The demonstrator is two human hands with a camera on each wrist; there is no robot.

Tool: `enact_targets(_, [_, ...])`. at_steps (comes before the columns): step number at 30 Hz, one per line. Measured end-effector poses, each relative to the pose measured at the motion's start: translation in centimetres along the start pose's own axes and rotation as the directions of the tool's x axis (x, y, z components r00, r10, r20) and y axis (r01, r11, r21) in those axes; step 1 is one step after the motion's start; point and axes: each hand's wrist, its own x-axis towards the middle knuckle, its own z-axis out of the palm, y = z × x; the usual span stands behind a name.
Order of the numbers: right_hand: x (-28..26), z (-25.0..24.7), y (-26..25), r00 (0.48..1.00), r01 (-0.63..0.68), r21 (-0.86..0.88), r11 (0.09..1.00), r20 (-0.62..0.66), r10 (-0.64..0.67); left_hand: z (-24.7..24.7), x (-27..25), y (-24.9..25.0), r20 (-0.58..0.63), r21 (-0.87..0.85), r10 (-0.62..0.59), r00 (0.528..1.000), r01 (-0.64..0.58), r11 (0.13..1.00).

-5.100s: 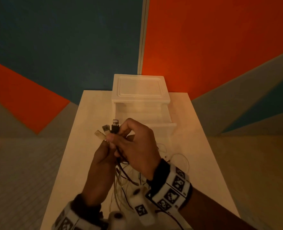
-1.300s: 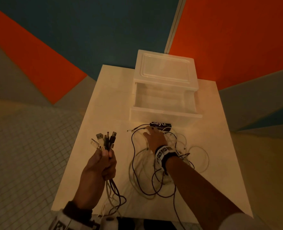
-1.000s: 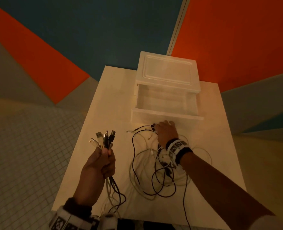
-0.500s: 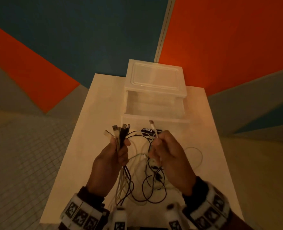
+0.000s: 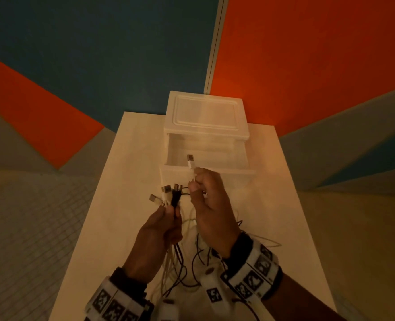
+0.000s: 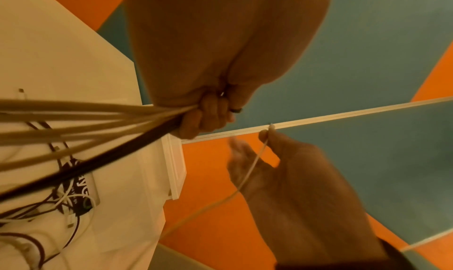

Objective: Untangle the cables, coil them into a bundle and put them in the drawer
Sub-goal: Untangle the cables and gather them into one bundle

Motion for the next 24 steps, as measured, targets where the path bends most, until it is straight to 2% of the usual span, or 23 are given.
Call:
enact_targets(2, [-0.3, -0.6, -0.5, 0.999, 0.019, -0.102, 0.995, -0.041, -0.023, 0.0, 0.4, 0.2, -0.047, -0.012, 0.028, 0.999, -0.029, 1.0])
enact_targets(6, [-1.3, -0.8, 0.1, 0.991, -0.019, -0.199, 0.98, 0.123, 0.044, 1.1, 0.8, 0.0, -0.066, -0.064, 0.055, 0.996, -0.059, 0.996])
enact_targets(8, [-1.8, -0.6, 0.5, 0.993, -0.029, -0.155, 0.988, 0.106, 0.046, 1.7, 0.9, -0.2, -0.085, -0.092, 0.06, 0.995, -0.068, 0.993])
enact_targets(11, [-2.3, -0.3, 0.5, 0.996, -0.081, 0.033, 0.996, 0.044, 0.08, 2.0, 0.7, -0.4, -0.102, -0.112, 0.063, 0.993, -0.074, 0.991])
enact_targets(13, [-2.5, 0.2, 0.4, 0.993, -0.122, 0.089, 0.989, 0.011, 0.122, 1.9, 0.8, -0.6, -0.109, -0.137, 0.049, 0.993, -0.064, 0.989])
enact_targets(18, [-2.9, 1.1, 0.7, 0.987, -0.127, 0.083, 0.988, -0.09, 0.134, 2.7, 0.4, -0.7, -0.078, -0.096, 0.058, 0.995, -0.065, 0.993])
enact_targets(22, [-2.9, 1.0, 1.0, 0.989, -0.123, 0.1, 0.987, -0.067, 0.13, 2.2, 0.7, -0.9, -0.113, -0.047, 0.081, 0.99, -0.087, 0.995])
enact_targets(24, [-3.0, 0.9, 1.4, 0.995, -0.097, 0.098, 0.99, -0.013, 0.098, 2.2, 0.7, -0.8, -0.136, -0.025, 0.101, 0.986, -0.106, 0.994])
